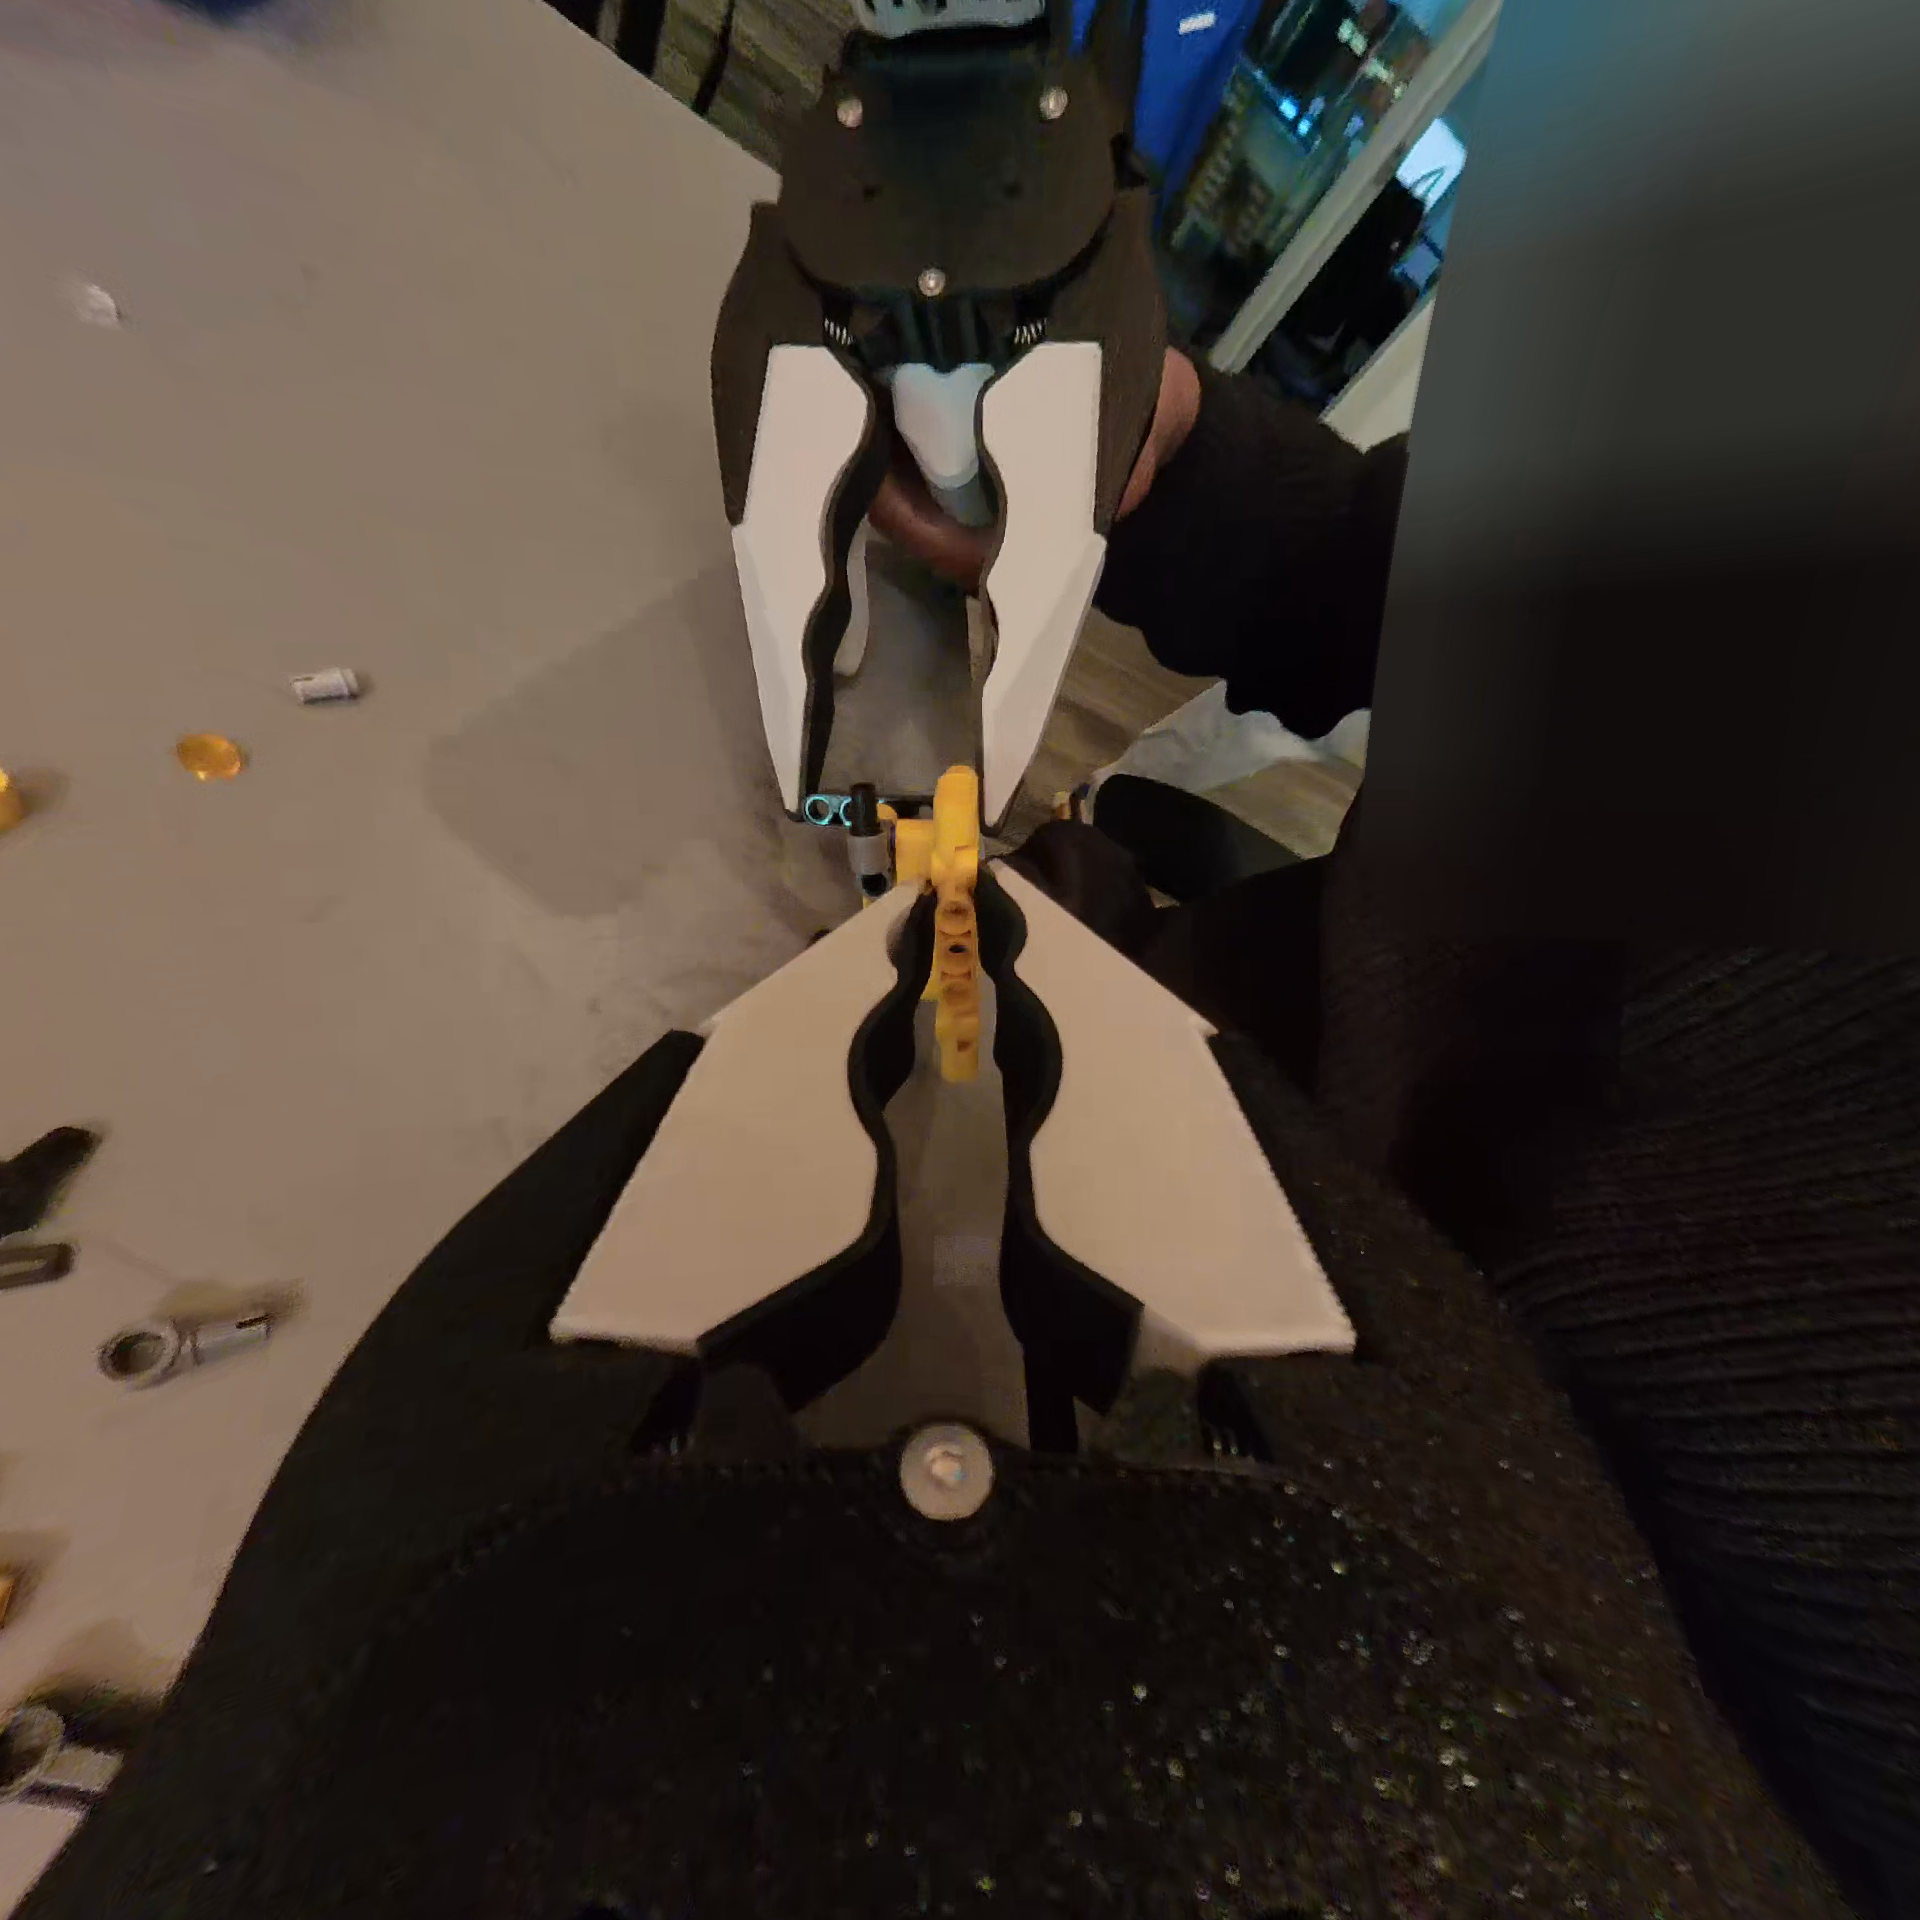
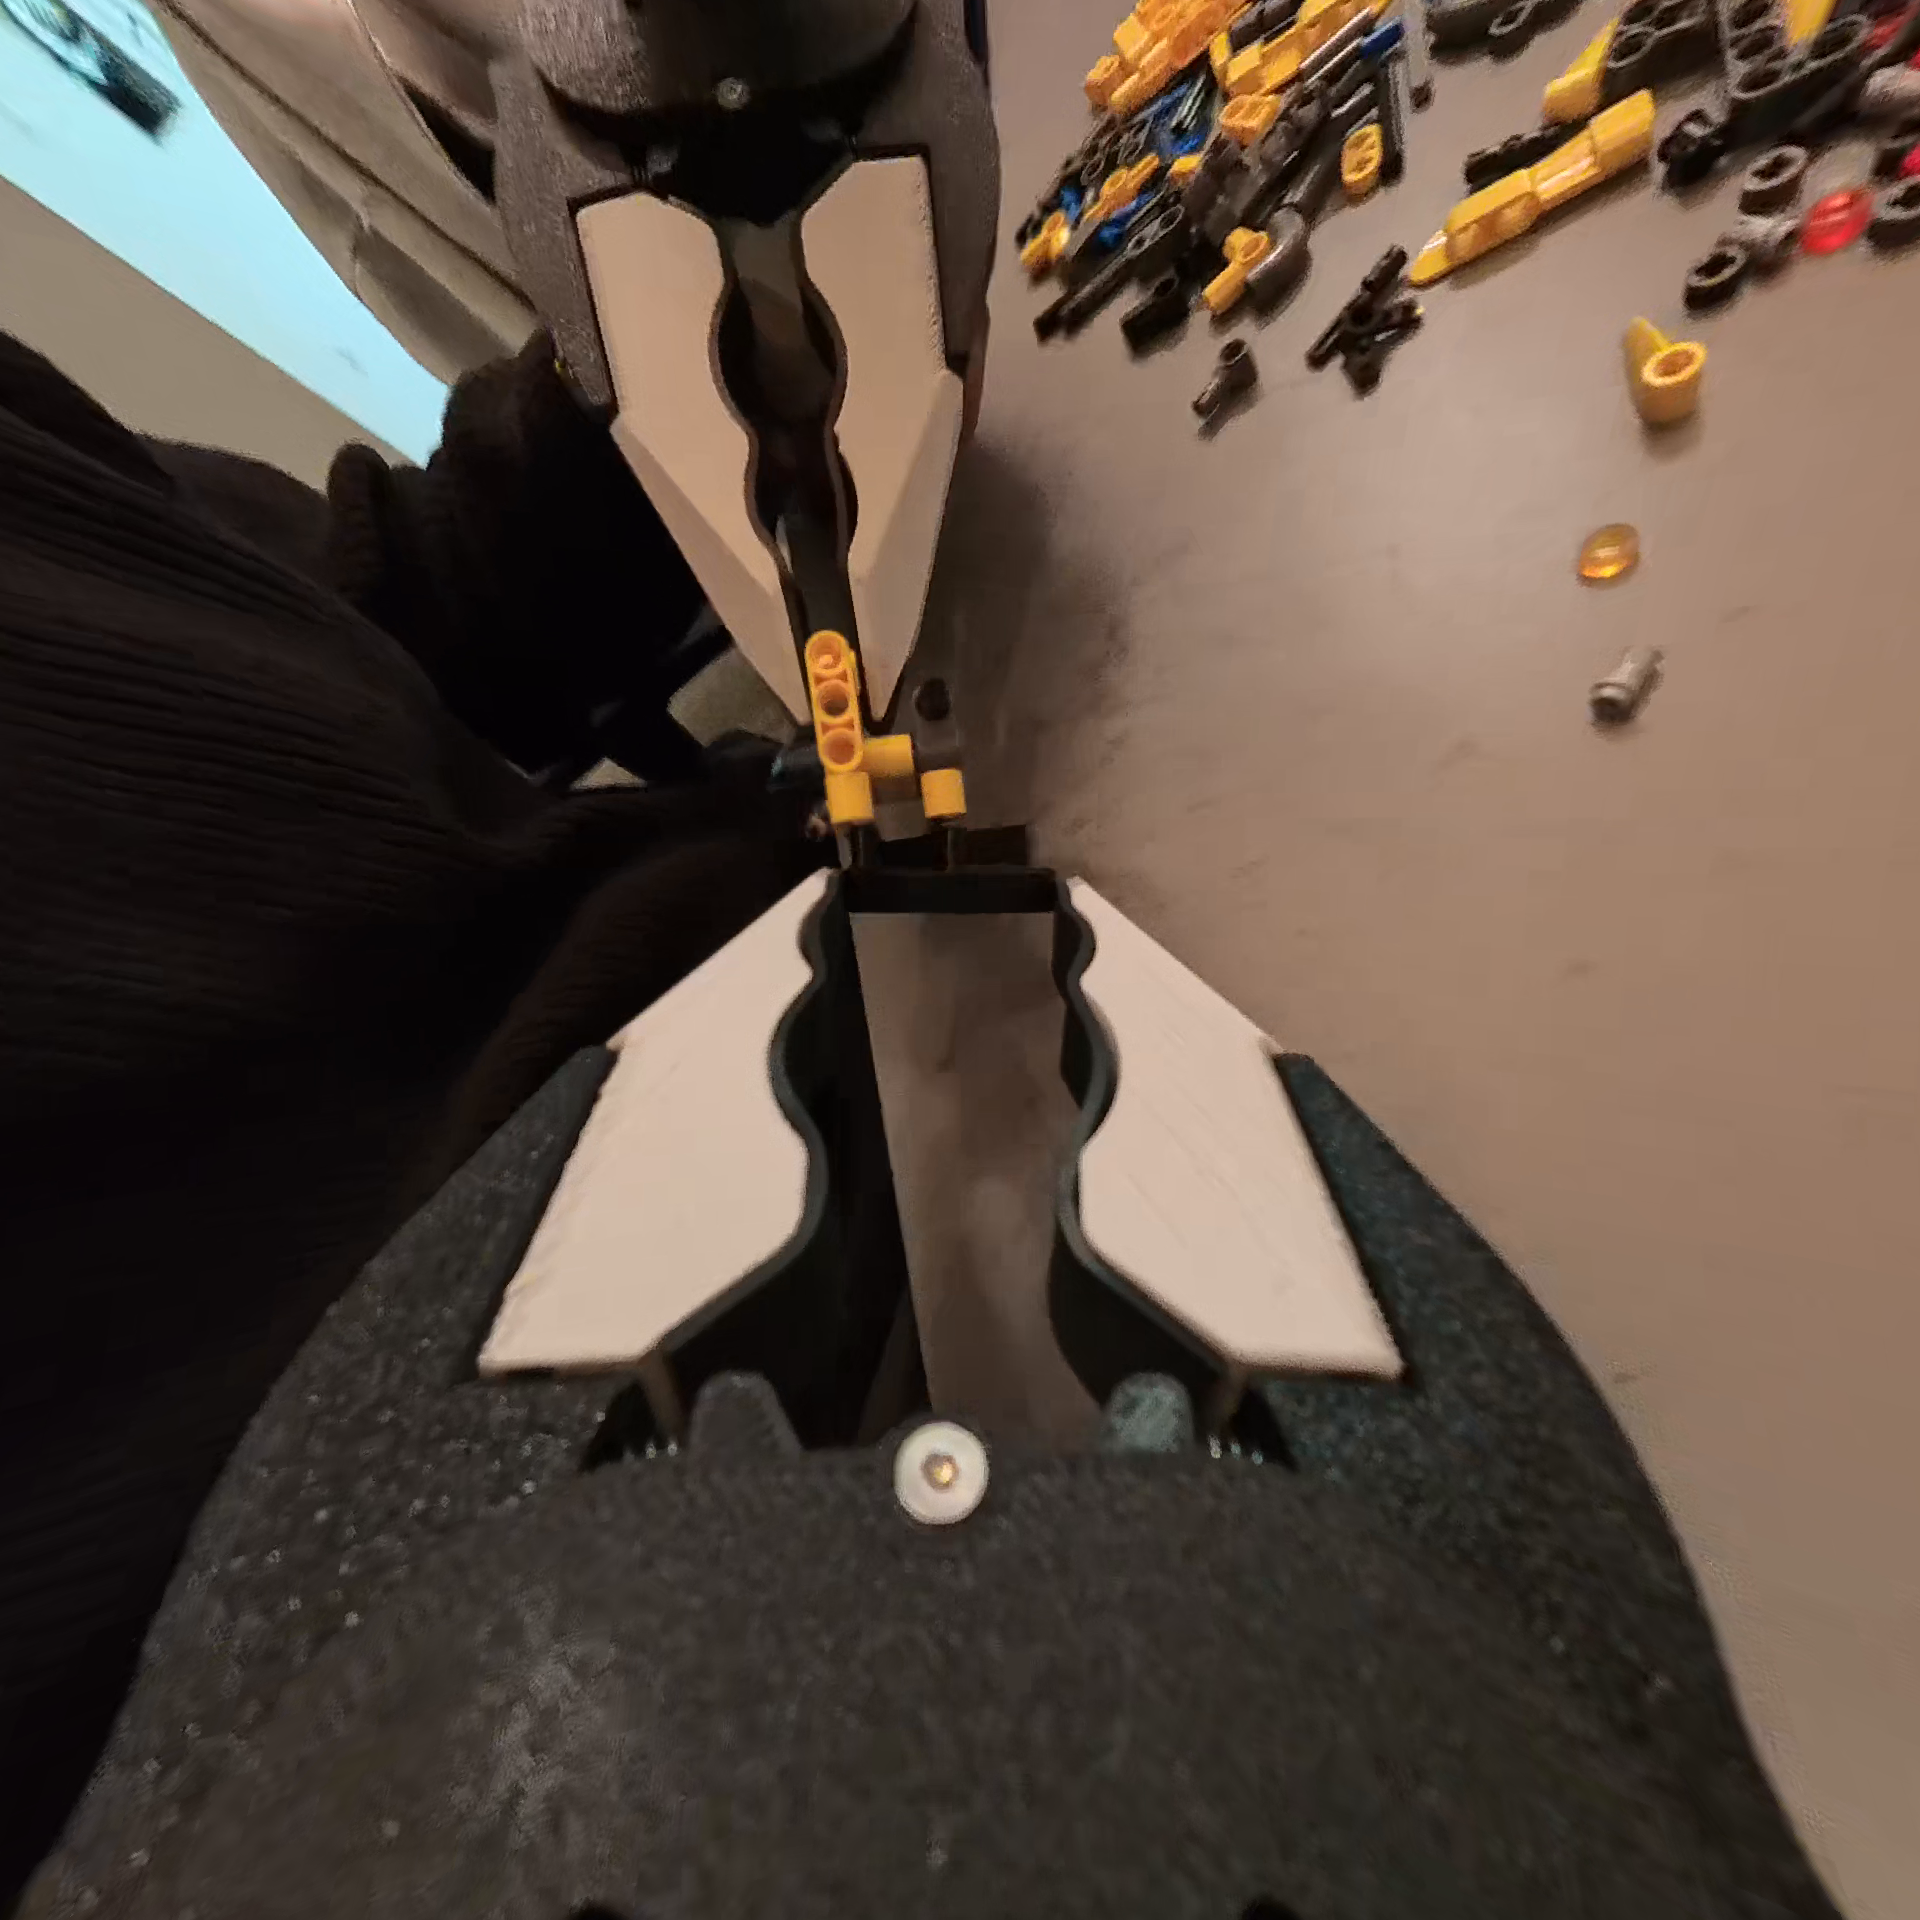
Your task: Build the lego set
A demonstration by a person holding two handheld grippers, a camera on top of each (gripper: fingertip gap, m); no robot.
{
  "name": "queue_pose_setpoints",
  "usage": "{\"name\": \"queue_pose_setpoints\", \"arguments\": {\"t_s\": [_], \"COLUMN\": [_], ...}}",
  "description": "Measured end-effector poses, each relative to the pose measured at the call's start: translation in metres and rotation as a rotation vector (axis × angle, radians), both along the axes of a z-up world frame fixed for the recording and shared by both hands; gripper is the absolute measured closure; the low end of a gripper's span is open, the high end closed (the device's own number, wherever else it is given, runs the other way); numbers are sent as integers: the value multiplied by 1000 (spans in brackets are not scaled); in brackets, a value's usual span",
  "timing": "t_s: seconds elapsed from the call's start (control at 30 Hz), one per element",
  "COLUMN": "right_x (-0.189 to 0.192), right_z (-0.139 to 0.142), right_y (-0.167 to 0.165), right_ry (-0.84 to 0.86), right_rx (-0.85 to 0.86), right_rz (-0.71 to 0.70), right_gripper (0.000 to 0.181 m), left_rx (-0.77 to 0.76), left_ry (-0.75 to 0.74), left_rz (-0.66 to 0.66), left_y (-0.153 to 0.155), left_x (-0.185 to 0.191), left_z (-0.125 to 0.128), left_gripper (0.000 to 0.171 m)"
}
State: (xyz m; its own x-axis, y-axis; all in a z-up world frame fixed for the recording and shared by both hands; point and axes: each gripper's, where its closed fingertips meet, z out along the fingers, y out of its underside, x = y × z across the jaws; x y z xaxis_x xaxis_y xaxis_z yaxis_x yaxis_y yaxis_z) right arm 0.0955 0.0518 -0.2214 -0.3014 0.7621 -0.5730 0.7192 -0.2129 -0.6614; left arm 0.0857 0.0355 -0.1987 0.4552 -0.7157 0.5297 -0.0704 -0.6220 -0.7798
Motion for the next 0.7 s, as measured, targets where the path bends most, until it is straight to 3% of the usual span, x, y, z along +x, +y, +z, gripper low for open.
{"name": "queue_pose_setpoints", "arguments": {"t_s": [0.17,0.23,0.33,0.53,0.7], "right_x": [-6,-9,-15,-15,-6], "right_z": [-1,-3,-2,1,1], "right_y": [3,2,0,7,11], "right_ry": [0,-5,-6,12,42], "right_rx": [-49,-36,-64,-48,14], "right_rz": [-39,-38,-50,-85,-113], "right_gripper": [143,143,143,143,143], "left_rx": [-97,-116,-122,-102,-30], "left_ry": [-75,-69,-30,19,153], "left_rz": [17,22,47,75,56], "left_y": [7,8,10,10,4], "left_x": [-7,-7,-6,-8,-6], "left_z": [-1,-3,-9,-13,-21], "left_gripper": [165,150,134,138,117]}}
